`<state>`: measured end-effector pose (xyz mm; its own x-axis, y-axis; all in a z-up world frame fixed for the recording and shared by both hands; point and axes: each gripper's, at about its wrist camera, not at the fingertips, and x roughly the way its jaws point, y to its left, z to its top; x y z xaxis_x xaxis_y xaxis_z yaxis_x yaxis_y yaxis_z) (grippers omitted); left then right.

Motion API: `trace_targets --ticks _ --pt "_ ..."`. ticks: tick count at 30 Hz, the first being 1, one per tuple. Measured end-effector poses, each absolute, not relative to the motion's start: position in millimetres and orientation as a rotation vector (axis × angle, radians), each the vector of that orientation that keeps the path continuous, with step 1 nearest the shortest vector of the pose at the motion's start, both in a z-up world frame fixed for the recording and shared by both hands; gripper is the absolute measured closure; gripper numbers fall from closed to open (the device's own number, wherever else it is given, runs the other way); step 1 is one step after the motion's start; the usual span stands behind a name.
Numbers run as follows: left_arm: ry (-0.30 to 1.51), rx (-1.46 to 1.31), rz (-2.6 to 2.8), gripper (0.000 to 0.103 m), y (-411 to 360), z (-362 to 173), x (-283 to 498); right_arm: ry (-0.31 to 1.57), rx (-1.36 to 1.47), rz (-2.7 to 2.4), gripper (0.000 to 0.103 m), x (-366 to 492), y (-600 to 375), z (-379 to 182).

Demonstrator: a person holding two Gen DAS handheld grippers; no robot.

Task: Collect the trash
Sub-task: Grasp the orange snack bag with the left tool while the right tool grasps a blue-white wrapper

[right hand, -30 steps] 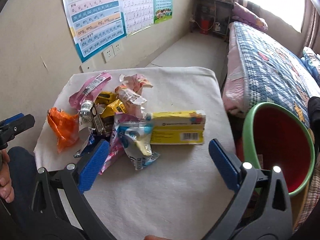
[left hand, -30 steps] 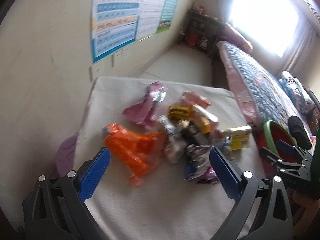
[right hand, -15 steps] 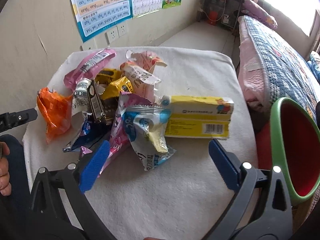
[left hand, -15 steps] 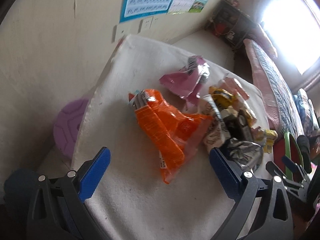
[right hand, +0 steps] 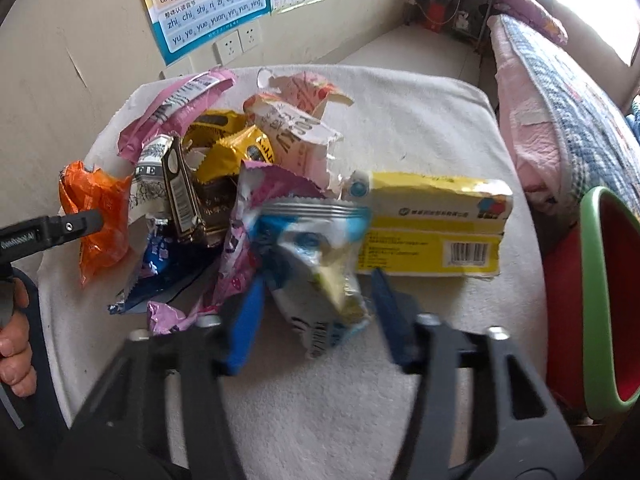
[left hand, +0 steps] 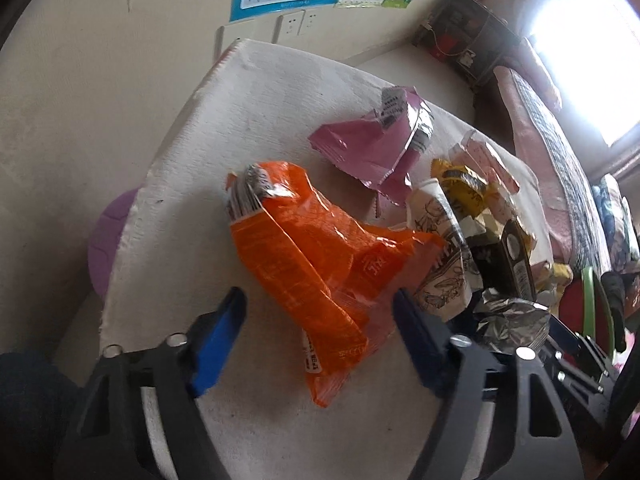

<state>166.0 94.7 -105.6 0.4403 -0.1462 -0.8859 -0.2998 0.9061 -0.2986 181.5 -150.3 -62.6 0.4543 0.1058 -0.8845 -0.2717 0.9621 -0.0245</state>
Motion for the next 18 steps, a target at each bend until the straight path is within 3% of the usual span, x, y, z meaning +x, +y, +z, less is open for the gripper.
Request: trace_targets --ticks 7,10,18 --pt "1.127 -0.434 0.054 0.070 91.2 -110.9 160.2 1.100 -0.113 0.280 0.083 179.4 -157.9 -66.4" --pt "1.121 -0.422 0.044 0.075 89.2 -107.7 157.3 1.098 -0.099 0.292 0.088 176.0 -160.9 -63.8" --pt "1.080 -0.402 0.048 0.076 86.4 -86.9 143.4 1.059 -0.085 0.307 0.089 163.8 -165.4 -45.5"
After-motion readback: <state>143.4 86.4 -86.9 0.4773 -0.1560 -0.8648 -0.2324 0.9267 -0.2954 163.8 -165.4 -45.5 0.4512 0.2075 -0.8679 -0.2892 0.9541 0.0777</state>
